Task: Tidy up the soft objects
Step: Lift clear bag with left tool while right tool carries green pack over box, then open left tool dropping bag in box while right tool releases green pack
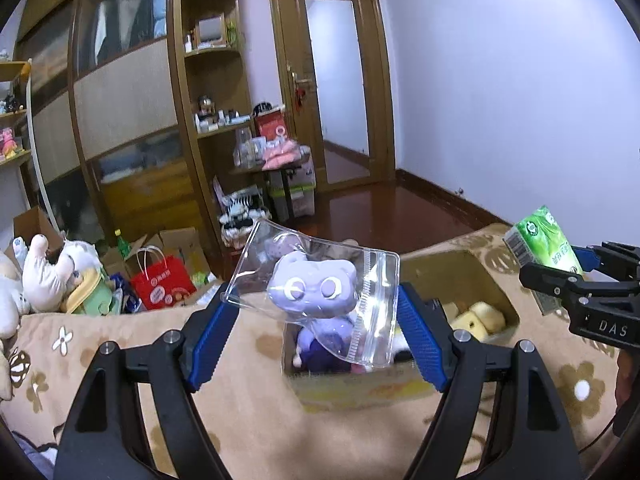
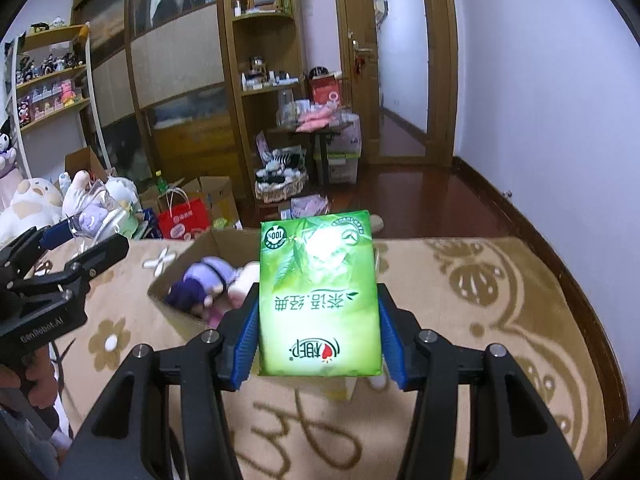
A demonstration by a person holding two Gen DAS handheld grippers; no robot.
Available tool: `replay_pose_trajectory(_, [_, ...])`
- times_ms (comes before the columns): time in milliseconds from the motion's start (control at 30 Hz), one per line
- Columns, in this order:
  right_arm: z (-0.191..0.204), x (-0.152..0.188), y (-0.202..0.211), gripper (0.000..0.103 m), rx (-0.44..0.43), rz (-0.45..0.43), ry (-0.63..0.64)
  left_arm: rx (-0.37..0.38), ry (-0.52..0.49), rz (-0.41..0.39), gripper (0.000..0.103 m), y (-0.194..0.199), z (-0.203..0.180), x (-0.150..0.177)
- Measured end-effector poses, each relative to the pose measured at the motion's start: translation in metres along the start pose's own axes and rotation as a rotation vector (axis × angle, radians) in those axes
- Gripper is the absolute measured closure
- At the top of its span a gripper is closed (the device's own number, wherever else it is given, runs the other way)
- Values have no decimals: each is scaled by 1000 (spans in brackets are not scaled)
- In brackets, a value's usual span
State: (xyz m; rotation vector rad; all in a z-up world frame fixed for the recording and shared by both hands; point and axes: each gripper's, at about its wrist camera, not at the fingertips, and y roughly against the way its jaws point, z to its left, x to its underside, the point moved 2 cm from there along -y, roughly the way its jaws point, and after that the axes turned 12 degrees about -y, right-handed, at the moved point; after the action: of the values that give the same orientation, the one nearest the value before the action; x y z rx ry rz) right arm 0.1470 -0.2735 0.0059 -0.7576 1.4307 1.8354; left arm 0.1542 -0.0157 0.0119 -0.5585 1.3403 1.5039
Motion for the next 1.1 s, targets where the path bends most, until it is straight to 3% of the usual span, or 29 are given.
replay_pose_trajectory(200, [5,-21,-13,47,-27,-44,-7,33,-10,-23,25,-22,-7,-7])
replay_pose_trajectory(333, [6,-18,-26,47,-44,-47,-25,33,-99,-18,25,-37,-26,-2])
replay_pose_trajectory(533, [4,-5,-60,47,-62,9,-45,97,-104,37,24,-68,-42,8])
replay_pose_trajectory(867, [-16,7,-99,46,-111,100,-125,116,-66,131,24,-108,-41,27])
replay_pose_trajectory(967, [-19,9,-104,45,-122,114,-138,115,-41,135,16,-110,-37,27])
replay_pose_trajectory(1000, [-20,10,-104,40,-123,111,-139,109,-35,131,10,-107,-36,29])
replay_pose_trajectory(1100, [-21,8,-99,32,-127,95,-137,88,-19,126,9,-102,-30,29])
